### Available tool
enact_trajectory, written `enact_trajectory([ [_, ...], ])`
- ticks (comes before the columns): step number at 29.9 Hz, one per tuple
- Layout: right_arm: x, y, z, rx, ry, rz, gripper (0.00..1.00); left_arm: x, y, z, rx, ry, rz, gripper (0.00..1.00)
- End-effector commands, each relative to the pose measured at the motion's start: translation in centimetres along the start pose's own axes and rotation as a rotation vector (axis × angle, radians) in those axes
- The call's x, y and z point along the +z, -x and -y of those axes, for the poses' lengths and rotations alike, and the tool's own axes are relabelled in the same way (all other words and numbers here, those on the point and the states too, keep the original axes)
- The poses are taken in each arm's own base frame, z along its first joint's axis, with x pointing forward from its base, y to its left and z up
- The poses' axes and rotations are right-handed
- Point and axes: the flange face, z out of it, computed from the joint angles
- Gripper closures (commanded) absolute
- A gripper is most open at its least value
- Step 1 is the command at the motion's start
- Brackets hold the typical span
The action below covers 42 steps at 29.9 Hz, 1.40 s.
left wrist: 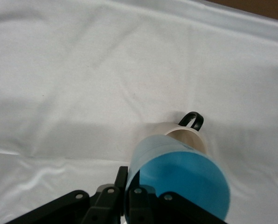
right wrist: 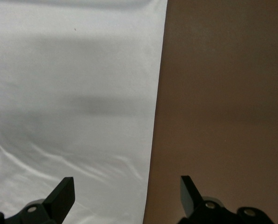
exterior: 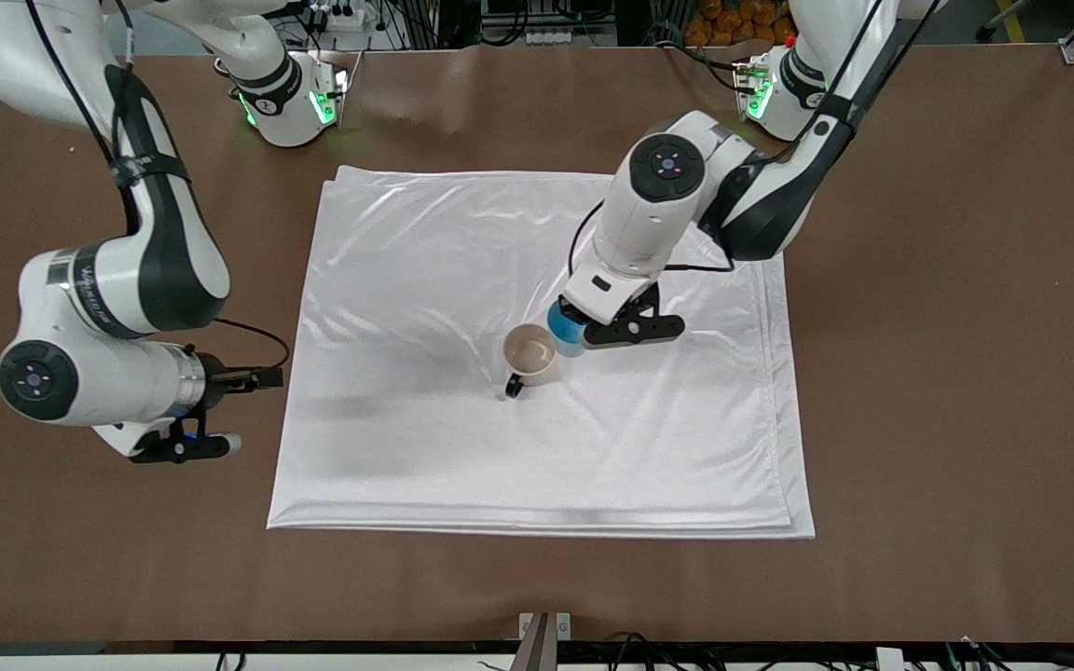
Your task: Place blue cup into white mug on cloth
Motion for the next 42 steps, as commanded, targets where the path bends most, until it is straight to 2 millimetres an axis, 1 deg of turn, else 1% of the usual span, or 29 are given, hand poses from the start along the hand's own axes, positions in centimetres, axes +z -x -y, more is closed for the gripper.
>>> enact_trajectory([
  [1, -1.6, 6.0, -1.3, -0.002, -0.025, 0.002, 0.0, 1.8, -0.2, -1.9, -0.02, -0.021, -0.008, 1.0],
  [2, -2.2, 6.8, -1.4, 0.0, -0.023, -0.003, 0.0, 2.1, 0.0, -2.2, -0.016, -0.02, -0.005, 1.0],
  [5, -4.1, 9.2, -2.7, 0.025, -0.016, -0.022, 0.0, 3.2, 1.0, -3.0, -0.01, -0.022, 0.005, 1.0],
  [6, -5.1, 10.0, -2.8, 0.028, -0.015, -0.036, 0.0, 3.4, 1.4, -3.5, -0.01, -0.018, 0.006, 1.0],
  [8, -6.4, 11.6, -2.9, 0.031, -0.012, -0.056, 0.0, 3.6, 1.3, -4.2, -0.022, -0.01, -0.001, 1.0],
  [9, -7.1, 12.4, -2.9, 0.04, -0.011, -0.068, 0.0, 4.0, 1.3, -4.3, -0.03, -0.01, 0.001, 1.0],
  [11, -8.5, 13.8, -2.9, 0.047, -0.008, -0.093, 0.0, 4.4, 1.8, -5.3, -0.036, -0.005, 0.004, 1.0],
  [13, -9.9, 14.9, -3.1, 0.048, 0.0, -0.116, 0.0, 4.8, 1.7, -5.8, -0.054, -0.003, -0.001, 1.0],
  [14, -10.4, 15.3, -3.5, 0.052, 0.002, -0.12, 0.0, 5.1, 1.8, -6.0, -0.054, -0.007, -0.004, 1.0],
  [15, -10.8, 15.7, -4.1, 0.058, 0.003, -0.12, 0.0, 5.4, 2.2, -6.3, -0.05, -0.011, -0.006, 1.0],
  [18, -11.7, 16.3, -6.1, 0.078, -0.003, -0.129, 0.0, 6.4, 2.3, -6.3, -0.045, -0.039, -0.025, 1.0],
  [21, -12.7, 16.9, -7.8, 0.051, -0.003, -0.15, 0.0, 7.4, 2.6, -6.5, -0.038, -0.05, -0.037, 1.0],
  [23, -13.1, 17.3, -8.6, 0.019, -0.002, -0.159, 0.0, 8.0, 2.1, -6.2, -0.043, -0.051, -0.043, 1.0],
  [25, -13.6, 17.6, -9.4, -0.008, 0.001, -0.164, 0.0, 8.1, 2.1, -6.3, -0.041, -0.041, -0.048, 1.0],
  [27, -14.4, 18.1, -10.1, -0.026, 0.004, -0.164, 0.0, 8.6, 2.1, -6.3, -0.043, -0.038, -0.048, 1.0],
  [28, -14.8, 18.2, -10.5, -0.025, 0.006, -0.169, 0.0, 8.6, 2.0, -6.4, -0.042, -0.033, -0.051, 1.0],
  [30, -15.6, 18.4, -10.7, -0.022, 0.01, -0.179, 0.0, 8.8, 2.1, -6.4, -0.042, -0.033, -0.05, 1.0],
  [32, -16.4, 18.6, -10.4, -0.026, 0.023, -0.184, 0.0, 9.3, 2.1, -6.3, -0.042, -0.036, -0.045, 1.0],
  [35, -18.5, 19.4, -10.2, -0.027, 0.047, -0.182, 0.0, 9.8, 2.1, -6.2, -0.033, -0.043, -0.04, 1.0],
  [37, -19.1, 19.8, -10.2, -0.027, 0.049, -0.178, 0.0, 9.9, 2.1, -6.2, -0.023, -0.045, -0.04, 1.0],
  [38, -19.1, 19.8, -10.2, -0.029, 0.051, -0.178, 0.0, 10.0, 2.2, -6.2, -0.012, -0.046, -0.039, 0.58],
  [39, -19.2, 19.8, -10.2, -0.031, 0.051, -0.178, 0.0, 10.2, 2.3, -6.2, -0.004, -0.049, -0.037, 0.01],
  [42, -19.2, 19.9, -10.5, -0.029, 0.062, -0.178, 0.0, 9.9, 2.2, -6.2, -0.013, -0.044, -0.039, 0.0],
])
